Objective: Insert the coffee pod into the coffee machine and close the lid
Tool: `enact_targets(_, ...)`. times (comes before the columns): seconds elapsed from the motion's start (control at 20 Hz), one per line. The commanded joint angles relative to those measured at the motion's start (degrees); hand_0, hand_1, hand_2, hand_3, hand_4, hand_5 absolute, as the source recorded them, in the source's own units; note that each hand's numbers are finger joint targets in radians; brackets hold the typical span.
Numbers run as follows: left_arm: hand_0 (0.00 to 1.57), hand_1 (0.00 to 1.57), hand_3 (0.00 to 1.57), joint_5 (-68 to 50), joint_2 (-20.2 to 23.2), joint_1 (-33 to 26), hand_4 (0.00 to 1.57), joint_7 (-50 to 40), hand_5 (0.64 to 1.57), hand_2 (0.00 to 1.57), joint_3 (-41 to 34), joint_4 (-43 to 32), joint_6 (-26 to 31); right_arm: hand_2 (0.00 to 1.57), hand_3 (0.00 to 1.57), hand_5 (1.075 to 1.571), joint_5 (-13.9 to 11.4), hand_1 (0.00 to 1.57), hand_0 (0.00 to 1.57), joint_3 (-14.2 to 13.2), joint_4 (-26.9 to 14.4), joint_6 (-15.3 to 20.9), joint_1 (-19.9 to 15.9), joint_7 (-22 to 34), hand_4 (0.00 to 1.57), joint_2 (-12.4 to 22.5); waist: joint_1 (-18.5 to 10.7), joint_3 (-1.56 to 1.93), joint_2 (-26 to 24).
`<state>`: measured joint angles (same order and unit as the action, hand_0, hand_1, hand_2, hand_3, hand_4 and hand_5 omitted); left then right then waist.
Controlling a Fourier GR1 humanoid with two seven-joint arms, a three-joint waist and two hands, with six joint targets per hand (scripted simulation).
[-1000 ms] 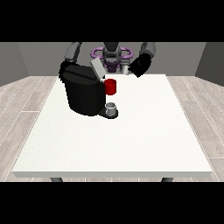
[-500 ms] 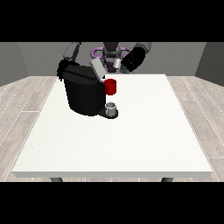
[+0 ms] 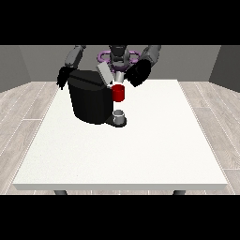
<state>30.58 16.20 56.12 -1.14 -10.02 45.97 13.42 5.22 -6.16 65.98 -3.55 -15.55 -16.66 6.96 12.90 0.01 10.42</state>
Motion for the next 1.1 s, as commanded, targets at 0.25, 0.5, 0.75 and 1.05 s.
enact_targets(0.25,1.51,1.51,1.43,-1.54,3.65,7.84,0.6,-2.66,1.571,1.5,-3.58,-2.62,-1.38,0.0,0.0,1.571,0.08,0.0,0.0,1.61,-1.76,-3.63,-3.31,-4.77,0.07,-0.94,0.81,0.02,6.16)
enact_targets(0.5,1.44,1.44,1.39,-2.96,2.95,9.07,0.6,-2.84,1.571,1.48,-4.28,-3.58,-1.54,0.0,0.0,1.571,0.61,0.0,0.0,-0.28,-4.07,-5.31,-4.82,-4.29,0.31,2.08,1.26,0.01,6.51)
enact_targets(0.75,1.42,1.42,1.33,-0.74,7.33,10.3,0.63,1.95,1.571,1.46,-2.47,-3.49,-0.28,0.0,0.0,1.571,0.3,0.0,0.0,-1.07,-5.36,-4.05,-7.11,-6.64,0.2,1.64,0.91,0.02,11.48)
enact_targets(1.05,1.44,1.44,1.33,-0.91,7.26,12.63,0.7,-0.49,1.571,1.48,-1.78,-4.67,2.21,0.0,0.0,1.571,-0.82,0.0,0.0,-0.49,-8.43,-2.77,-7.94,-7.43,0.19,0.12,0.04,0.03,10.81)
